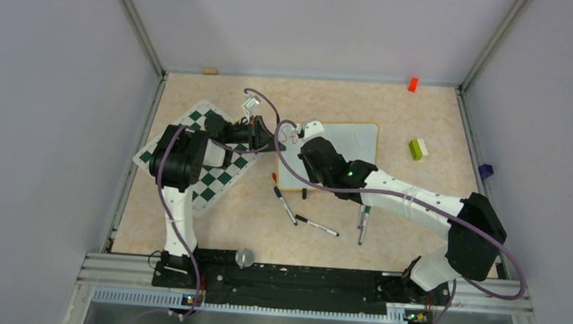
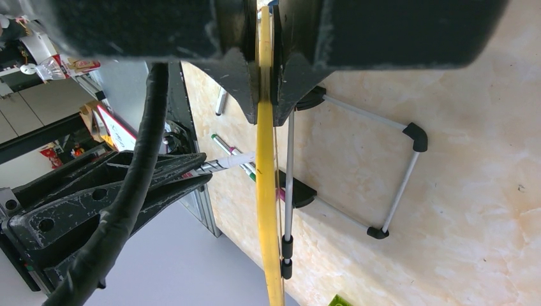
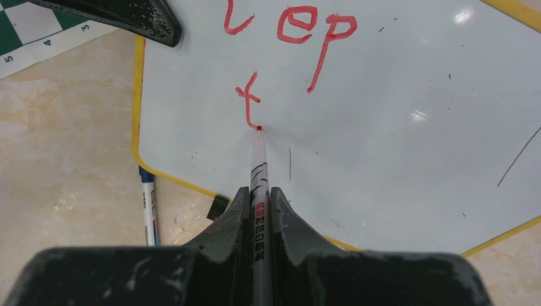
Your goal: Write a sentence on the whiteboard
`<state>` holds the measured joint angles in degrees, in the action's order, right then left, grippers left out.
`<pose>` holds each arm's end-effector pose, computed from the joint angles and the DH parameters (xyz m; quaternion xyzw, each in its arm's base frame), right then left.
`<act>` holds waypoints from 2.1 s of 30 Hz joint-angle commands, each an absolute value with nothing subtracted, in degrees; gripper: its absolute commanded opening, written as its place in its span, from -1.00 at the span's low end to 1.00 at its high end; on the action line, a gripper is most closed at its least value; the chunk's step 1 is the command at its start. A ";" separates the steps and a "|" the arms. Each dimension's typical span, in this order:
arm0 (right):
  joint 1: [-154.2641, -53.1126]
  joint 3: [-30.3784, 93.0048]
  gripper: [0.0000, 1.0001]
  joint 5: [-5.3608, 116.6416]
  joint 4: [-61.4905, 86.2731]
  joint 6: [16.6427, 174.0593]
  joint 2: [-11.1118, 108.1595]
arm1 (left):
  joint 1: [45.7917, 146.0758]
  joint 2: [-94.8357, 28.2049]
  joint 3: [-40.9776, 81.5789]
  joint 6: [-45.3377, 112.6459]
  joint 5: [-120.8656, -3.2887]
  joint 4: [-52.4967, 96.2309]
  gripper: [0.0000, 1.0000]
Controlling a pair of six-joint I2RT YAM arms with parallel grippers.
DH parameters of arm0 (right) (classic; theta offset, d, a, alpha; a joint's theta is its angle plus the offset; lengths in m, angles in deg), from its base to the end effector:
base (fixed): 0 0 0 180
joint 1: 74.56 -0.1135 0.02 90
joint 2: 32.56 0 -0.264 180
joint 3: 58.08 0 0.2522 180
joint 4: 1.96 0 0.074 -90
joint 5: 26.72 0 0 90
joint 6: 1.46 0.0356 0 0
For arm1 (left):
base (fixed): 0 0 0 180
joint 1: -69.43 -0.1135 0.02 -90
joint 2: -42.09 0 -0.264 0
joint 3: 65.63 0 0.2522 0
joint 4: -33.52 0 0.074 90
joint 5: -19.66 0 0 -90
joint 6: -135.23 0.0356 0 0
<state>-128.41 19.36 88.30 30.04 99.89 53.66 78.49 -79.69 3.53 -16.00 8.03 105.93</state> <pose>0.2082 0.2594 0.2690 -0.2376 0.8599 0.0531 0.4486 0.3782 -0.0956 0.1650 0.2683 0.6276 -0.6621 0.3094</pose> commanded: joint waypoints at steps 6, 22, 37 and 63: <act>-127.66 22.98 -1.00 91.26 29.63 99.45 52.03 | 78.84 -77.97 4.65 -16.82 8.22 112.58 -1.00; -127.03 23.17 -1.00 90.55 28.98 99.21 50.85 | 78.84 -77.97 4.65 -16.79 8.23 112.58 -1.00; -126.54 21.52 -1.00 89.06 28.49 99.47 52.52 | 78.84 -78.01 4.69 -16.82 8.20 112.55 -1.00; -124.93 22.09 -1.00 92.39 31.18 99.03 51.23 | 78.84 -77.97 4.62 -16.82 8.17 112.58 -1.00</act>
<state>-126.40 20.19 89.78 31.70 99.61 52.65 78.49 -79.69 3.53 -16.00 8.01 105.96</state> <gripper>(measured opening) 0.089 0.100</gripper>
